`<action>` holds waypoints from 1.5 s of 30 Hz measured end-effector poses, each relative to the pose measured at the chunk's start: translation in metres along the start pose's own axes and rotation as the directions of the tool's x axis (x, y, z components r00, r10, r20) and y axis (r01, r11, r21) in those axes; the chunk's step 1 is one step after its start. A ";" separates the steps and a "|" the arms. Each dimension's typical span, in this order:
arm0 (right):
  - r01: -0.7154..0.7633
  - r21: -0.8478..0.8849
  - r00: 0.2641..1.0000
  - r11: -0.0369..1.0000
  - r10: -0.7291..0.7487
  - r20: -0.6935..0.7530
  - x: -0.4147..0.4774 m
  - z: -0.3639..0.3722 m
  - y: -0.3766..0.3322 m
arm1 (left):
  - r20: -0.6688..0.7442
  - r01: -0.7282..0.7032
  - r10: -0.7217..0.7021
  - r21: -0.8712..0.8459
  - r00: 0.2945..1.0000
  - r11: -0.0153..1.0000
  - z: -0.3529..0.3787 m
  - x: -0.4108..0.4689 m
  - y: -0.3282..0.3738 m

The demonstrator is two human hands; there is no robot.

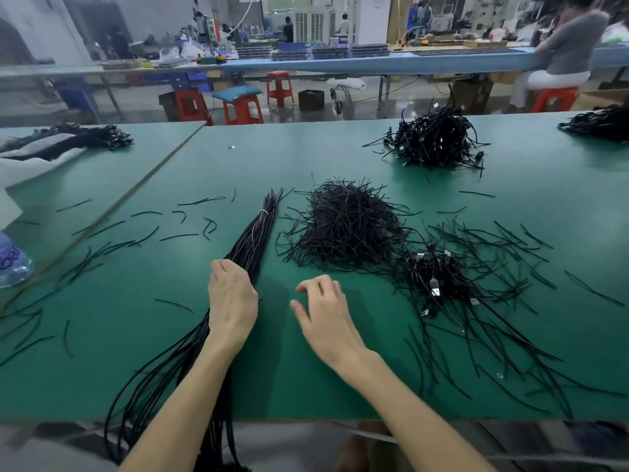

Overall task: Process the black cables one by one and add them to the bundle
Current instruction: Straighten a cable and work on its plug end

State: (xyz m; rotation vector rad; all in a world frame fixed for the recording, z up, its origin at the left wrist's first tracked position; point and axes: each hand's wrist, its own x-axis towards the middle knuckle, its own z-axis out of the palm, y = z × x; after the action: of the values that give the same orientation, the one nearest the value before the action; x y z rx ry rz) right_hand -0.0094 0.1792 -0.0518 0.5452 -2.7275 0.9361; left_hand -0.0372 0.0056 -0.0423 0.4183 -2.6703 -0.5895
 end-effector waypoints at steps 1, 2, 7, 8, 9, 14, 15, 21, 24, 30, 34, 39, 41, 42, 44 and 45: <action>0.005 -0.053 1.000 0.999 -0.004 0.023 0.002 0.004 -0.001 | -0.010 -0.004 0.004 -0.013 1.000 1.000 0.001 0.001 -0.001; 0.004 -0.079 0.999 0.997 -0.002 0.034 0.004 0.007 0.001 | -0.023 -0.003 0.002 -0.042 1.000 0.999 0.002 0.002 -0.002; -0.110 0.210 0.993 0.971 0.099 0.063 0.007 0.001 0.011 | -0.131 -0.054 0.040 -0.101 0.991 0.993 0.006 0.003 -0.004; -0.134 0.259 0.991 0.957 0.122 0.060 0.008 -0.001 0.011 | -0.140 -0.093 0.080 -0.090 0.987 0.992 0.007 0.002 -0.003; -0.149 0.295 0.989 0.944 0.140 0.052 0.009 -0.001 0.011 | -0.130 -0.139 0.129 -0.072 0.983 0.988 0.007 0.001 -0.002; -0.159 0.398 0.987 0.904 0.156 0.039 0.008 -0.002 0.011 | -0.046 -0.333 0.337 0.076 0.940 0.940 0.012 -0.007 0.002; -0.156 0.415 0.987 0.896 0.153 0.041 0.007 -0.002 0.011 | -0.050 -0.338 0.341 0.069 0.939 0.939 0.010 -0.008 0.002; -0.081 0.338 0.994 0.938 0.053 0.092 0.006 -0.004 0.011 | 0.145 -0.503 0.506 -0.061 0.850 0.862 -0.001 -0.020 0.008; -0.079 0.294 0.992 0.953 0.046 0.119 0.005 -0.005 0.009 | 0.162 -0.598 0.610 -0.120 0.776 0.793 -0.004 -0.029 0.012; -0.174 0.422 0.985 0.890 0.148 0.094 0.005 -0.006 0.010 | 0.075 -0.637 0.653 -0.164 0.754 0.753 -0.008 -0.037 0.019; -0.213 0.664 0.946 0.717 0.321 -0.043 0.006 -0.013 0.011 | 0.079 -0.625 0.635 -0.123 0.768 0.771 -0.011 -0.037 0.023; -0.178 0.882 0.806 0.437 0.578 -0.124 0.006 -0.014 0.021 | 0.139 -0.629 0.642 -0.130 0.754 0.767 -0.018 -0.035 0.026; -0.108 0.957 0.743 0.271 0.661 -0.103 0.008 -0.015 0.026 | 0.333 -0.462 0.545 -0.299 0.769 0.835 -0.022 -0.027 0.022; -0.082 0.974 0.726 0.213 0.682 -0.087 0.009 -0.015 0.028 | 0.428 -0.342 0.503 -0.400 0.751 0.850 -0.026 -0.023 0.019; -0.090 0.973 0.740 0.211 0.668 -0.076 0.010 -0.015 0.028 | 0.462 -0.133 0.461 -0.582 0.758 0.802 -0.037 -0.017 0.017; -0.121 0.954 0.768 0.275 0.634 -0.086 0.010 -0.014 0.027 | 0.434 -0.010 0.425 -0.690 0.794 0.724 -0.043 -0.014 0.018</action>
State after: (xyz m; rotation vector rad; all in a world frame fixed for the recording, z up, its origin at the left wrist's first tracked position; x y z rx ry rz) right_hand -0.0286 0.2047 -0.0526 -0.3079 -1.6204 2.3983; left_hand -0.0104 0.0114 -0.0023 -0.3668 -2.6889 -1.7310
